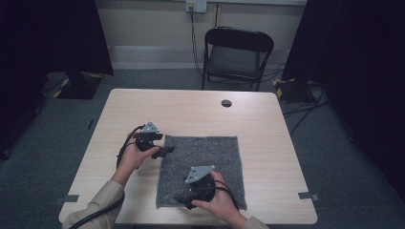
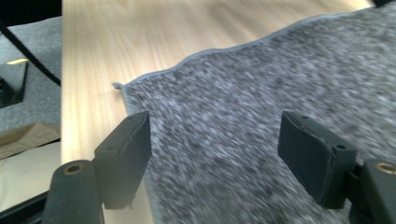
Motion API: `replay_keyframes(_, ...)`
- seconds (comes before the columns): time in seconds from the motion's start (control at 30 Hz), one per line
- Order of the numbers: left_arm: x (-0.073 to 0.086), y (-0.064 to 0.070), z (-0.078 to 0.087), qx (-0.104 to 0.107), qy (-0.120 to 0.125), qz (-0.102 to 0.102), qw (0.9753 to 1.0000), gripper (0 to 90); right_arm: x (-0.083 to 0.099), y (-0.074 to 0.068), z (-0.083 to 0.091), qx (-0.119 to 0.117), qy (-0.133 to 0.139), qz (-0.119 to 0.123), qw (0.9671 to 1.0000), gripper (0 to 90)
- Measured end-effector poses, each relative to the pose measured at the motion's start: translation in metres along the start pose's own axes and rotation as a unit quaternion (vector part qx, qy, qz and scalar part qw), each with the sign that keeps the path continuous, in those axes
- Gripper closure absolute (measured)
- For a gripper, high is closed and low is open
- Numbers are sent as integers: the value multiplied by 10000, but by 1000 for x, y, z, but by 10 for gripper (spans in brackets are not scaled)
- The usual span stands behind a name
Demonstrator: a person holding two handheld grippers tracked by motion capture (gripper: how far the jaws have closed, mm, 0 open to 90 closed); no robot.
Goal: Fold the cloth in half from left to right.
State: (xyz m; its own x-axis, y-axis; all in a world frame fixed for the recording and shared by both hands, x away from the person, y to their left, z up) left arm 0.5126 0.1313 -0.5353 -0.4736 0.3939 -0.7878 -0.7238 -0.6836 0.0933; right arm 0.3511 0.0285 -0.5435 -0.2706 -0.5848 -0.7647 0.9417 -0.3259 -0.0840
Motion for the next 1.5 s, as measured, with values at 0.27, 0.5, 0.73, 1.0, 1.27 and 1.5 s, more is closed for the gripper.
replay_keyframes(0.27,-4,-8,-11,-48,-20,-11,10000,196,0,-2,-10,-87,-62,48,9999,324)
replay_keyframes(0.5,-1,-15,-18,-186,-134,-86,9997,253,-1,-1,-17,-168,-77,18,9998,380)
replay_keyframes(0.73,2,-22,-23,-378,-219,-131,9990,331,-9,-13,-26,-320,-170,283,9989,421)
replay_keyframes(1.0,5,-24,-27,-459,-329,-116,9983,348,-17,-26,-37,-367,-269,521,9976,465)
replay_keyframes(1.27,11,-28,-30,-520,-257,-132,9982,407,-11,-30,-45,-347,-366,716,9962,587)
replay_keyframes(1.5,10,-24,-30,-467,-218,-274,9983,513,-11,-34,-44,-333,-461,756,9955,707)
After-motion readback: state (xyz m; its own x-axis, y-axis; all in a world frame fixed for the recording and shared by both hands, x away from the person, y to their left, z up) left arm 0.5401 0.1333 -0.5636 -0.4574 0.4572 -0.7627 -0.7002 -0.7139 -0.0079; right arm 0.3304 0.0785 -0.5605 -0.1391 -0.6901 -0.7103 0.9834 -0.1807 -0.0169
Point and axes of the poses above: each handheld gripper's, and its own axes: z roughly backward along the jaws, x roughly out of its underside, y roughly to its right, the point moved 10 cm from there along -z, roughly forward along the jaws, and after that the axes turned 1 degree about -x, right-handed, at the moved point
